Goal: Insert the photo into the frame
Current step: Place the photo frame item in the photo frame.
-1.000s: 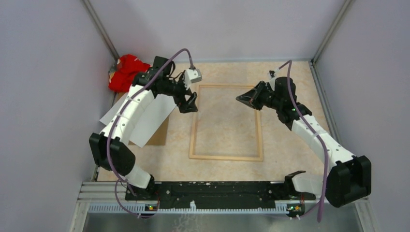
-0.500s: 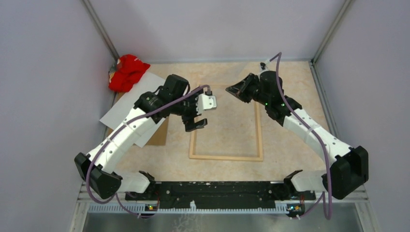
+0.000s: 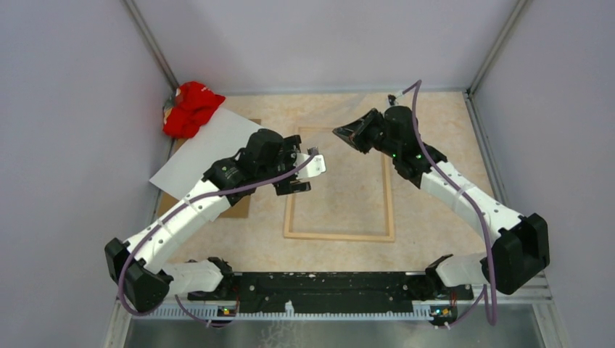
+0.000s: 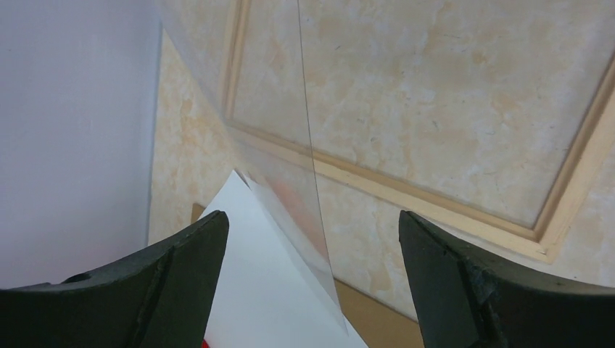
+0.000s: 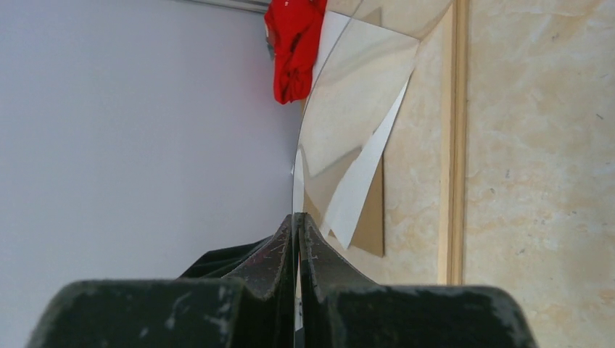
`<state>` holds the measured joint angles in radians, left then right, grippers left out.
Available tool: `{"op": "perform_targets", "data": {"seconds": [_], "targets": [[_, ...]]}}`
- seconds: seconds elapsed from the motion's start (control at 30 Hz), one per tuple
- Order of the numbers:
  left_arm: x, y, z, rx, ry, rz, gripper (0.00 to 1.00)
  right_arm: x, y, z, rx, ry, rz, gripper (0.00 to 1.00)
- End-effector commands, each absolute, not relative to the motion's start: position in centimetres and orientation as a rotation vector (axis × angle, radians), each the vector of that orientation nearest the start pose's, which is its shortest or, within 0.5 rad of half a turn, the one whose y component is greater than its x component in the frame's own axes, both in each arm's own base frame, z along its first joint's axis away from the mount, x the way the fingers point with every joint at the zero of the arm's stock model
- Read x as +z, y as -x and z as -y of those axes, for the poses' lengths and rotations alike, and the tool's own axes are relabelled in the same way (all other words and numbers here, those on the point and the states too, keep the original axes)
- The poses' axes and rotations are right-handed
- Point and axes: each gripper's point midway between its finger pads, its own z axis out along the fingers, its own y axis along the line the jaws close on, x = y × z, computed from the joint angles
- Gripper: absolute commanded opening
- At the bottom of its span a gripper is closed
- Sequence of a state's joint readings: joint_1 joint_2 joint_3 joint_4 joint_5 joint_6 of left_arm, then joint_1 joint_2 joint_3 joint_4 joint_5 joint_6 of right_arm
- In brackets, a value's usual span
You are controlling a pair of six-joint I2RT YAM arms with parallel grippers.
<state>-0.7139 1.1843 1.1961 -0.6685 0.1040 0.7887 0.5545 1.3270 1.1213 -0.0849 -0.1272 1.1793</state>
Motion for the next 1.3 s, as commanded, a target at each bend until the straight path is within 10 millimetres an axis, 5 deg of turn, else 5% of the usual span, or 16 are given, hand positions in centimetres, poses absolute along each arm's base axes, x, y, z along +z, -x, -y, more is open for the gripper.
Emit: {"op": "perform_targets", "data": {"seconds": [0.0, 0.13, 0.3, 0.6, 0.8, 1.07, 1.27], "targets": [[25.4, -29.5, 22.4, 0.038, -1.496, -1.544, 0.92, 31.7, -33.5, -29.2, 1.378, -0.528, -1.944, 0.00], [24.6, -29.4, 22.8, 0.025, -1.512, -1.552, 0.83, 32.0, -33.2, -29.0, 1.408, -0.539, -1.914, 0.00], [24.1, -29.7, 22.5, 0.051, -1.482, -1.578, 0.47, 31.8, -32.5, -28.5, 1.405, -0.545, -1.918, 0.00], [21.5, -29.9, 21.3, 0.119, -1.449, -1.636, 0.01, 28.2, -30.4, -27.2, 1.360, -0.605, -2.016, 0.54], [19.7, -28.7, 21.5, 0.066, -1.497, -1.657, 0.00, 23.6, -28.9, -24.1, 1.296, -0.702, -2.086, 0.80], [18.5, -27.1, 22.2, -0.048, -1.515, -1.712, 0.00, 17.7, -27.2, -18.7, 1.175, -0.870, -2.146, 0.89], [17.5, -25.9, 22.4, -0.110, -1.529, -1.740, 0.00, 15.1, -27.2, -17.1, 1.151, -0.976, -2.131, 0.92]]}}
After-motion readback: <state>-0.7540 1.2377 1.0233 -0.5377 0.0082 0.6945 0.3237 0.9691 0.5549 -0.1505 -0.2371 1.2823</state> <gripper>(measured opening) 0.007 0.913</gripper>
